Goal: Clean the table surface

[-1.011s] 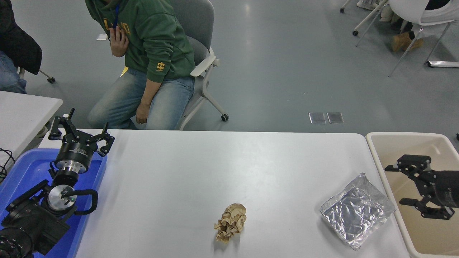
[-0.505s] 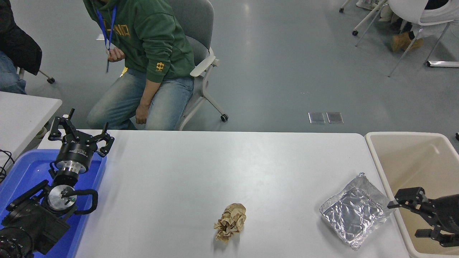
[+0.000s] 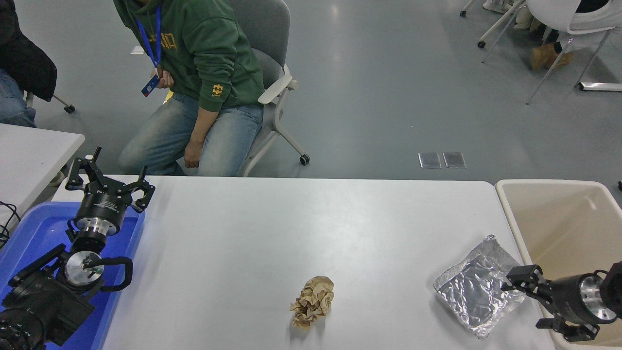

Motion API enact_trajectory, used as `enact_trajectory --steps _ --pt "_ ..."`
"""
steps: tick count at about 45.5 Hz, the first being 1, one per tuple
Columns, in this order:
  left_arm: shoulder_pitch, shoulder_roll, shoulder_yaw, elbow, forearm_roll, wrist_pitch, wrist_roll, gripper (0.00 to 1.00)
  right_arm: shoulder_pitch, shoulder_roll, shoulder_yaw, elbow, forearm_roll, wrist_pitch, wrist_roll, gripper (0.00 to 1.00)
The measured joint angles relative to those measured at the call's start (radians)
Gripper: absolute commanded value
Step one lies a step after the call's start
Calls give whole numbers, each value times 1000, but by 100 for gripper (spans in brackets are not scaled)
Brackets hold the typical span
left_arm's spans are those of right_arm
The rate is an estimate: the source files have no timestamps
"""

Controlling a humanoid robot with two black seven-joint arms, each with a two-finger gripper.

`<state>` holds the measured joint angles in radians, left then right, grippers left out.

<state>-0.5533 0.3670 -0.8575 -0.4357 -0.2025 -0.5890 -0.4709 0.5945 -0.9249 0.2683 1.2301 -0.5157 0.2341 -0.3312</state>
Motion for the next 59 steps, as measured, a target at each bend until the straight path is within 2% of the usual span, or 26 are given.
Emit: enact_trajectory --steps 9,15,19,22,25,28,36,45,50,59 --pt "0 0 0 0 0 0 0 100 -7 40 1 -7 16 -64 -1 97" --pt "0 0 0 0 0 0 0 100 -14 61 2 -13 21 -89 0 90" --pt "0 0 0 0 0 0 0 100 -18 71 1 -18 22 -100 1 89" --pt "0 0 0 0 0 0 0 100 -20 77 -3 -21 23 -107 2 77" --pt "0 0 0 0 0 0 0 100 -22 84 -6 -23 23 -115 3 69" --pt "0 0 0 0 0 0 0 100 -25 89 -8 -25 20 -121 4 53" --pt "0 0 0 0 0 0 0 100 -30 98 -12 -27 6 -136 8 41" --pt "0 0 0 0 0 0 0 100 -33 101 -18 -27 -35 -141 12 8" --pt "0 0 0 0 0 0 0 100 -34 102 -30 -27 -64 -141 13 1" --pt "0 0 0 0 0 0 0 100 -34 101 -44 -28 -96 -141 13 0"
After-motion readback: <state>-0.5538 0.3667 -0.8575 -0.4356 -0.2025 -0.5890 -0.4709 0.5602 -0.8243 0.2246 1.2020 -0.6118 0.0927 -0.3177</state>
